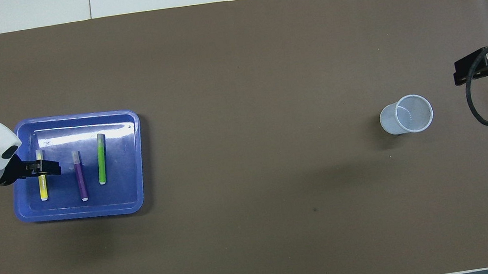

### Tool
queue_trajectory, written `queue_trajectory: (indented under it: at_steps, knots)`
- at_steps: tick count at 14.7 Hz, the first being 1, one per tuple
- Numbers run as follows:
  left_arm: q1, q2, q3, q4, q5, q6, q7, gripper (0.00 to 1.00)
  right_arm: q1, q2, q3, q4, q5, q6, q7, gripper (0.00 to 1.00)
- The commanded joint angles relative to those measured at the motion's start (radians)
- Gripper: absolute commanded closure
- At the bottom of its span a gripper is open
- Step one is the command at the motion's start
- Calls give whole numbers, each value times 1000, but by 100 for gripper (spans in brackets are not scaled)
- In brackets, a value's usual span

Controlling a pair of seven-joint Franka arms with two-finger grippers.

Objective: Transfer and insert pens with both arms
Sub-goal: 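Grasp the yellow pen in the tray with the left gripper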

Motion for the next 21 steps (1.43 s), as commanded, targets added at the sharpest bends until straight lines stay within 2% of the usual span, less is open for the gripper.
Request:
queue_trajectory:
  at_steps: [1, 7, 14, 16, 18, 21]
  knots:
    - [7, 16, -3, -17, -8, 61, 22, 0, -11, -3, 7, -6, 3, 3, -8, 0]
    - [10, 39, -3, -17, -8, 77, 21, 1, -13, -3, 7, -6, 3, 3, -8, 0]
    - [24, 45, -3, -17, -8, 86, 24, 16, -13, -3, 7, -6, 3, 3, -8, 0]
    - [24, 53, -3, -19, -8, 86, 22, 17, -13, -3, 7, -6, 3, 3, -8, 0]
    - [24, 54, -3, -19, -6, 86, 24, 27, -13, -3, 7, -6, 3, 3, -8, 0]
    - [24, 54, -1, -19, -6, 84, 24, 53, -13, -3, 7, -6, 3, 3, -8, 0]
